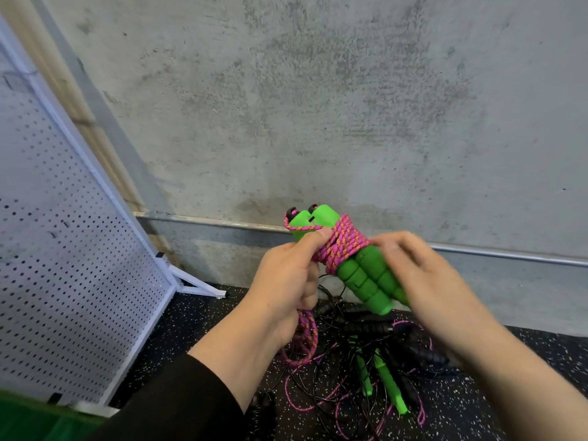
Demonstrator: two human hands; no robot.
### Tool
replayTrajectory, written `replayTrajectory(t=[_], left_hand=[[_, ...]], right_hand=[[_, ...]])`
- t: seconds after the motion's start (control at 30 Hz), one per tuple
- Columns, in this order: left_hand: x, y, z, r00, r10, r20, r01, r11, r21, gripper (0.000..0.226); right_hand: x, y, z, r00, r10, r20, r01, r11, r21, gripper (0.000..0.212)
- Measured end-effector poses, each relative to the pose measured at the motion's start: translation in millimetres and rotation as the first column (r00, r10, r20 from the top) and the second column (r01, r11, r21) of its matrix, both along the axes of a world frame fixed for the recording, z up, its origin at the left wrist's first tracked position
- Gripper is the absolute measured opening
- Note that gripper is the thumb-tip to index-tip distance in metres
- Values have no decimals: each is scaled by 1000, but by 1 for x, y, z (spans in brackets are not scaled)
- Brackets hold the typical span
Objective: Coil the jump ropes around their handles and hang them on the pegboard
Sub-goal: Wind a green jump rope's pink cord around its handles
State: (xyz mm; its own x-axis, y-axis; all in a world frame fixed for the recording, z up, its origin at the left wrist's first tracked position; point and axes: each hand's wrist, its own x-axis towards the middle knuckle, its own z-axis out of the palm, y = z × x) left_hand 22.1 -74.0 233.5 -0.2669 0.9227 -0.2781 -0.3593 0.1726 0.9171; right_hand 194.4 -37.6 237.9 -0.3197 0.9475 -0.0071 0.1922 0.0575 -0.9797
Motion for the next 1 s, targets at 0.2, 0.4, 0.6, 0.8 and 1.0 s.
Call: replayTrajectory(t=[0.2,0.4,0.6,0.8,1.0], left_hand=[[2,1,5,998,-62,16,61,998,34,35],[3,2,1,990,-140,-32,141,989,42,39],[6,0,2,975,-221,-31,219,974,-50,43],[9,-3,7,970,-242,15,242,968,-59,41],[8,-5,5,984,-178,-20,176,982,-70,39]], right_hand=[[10,-3,8,882,176,-437,-419,718,-556,56],[10,3,9,951,83,-299,-178,935,-307,46],[12,9,-3,994,-58,88,49,994,102,53],[12,14,-17,917,-195,348,37,910,414,73],[12,10,-14,817,-184,547,-147,850,505,73]])
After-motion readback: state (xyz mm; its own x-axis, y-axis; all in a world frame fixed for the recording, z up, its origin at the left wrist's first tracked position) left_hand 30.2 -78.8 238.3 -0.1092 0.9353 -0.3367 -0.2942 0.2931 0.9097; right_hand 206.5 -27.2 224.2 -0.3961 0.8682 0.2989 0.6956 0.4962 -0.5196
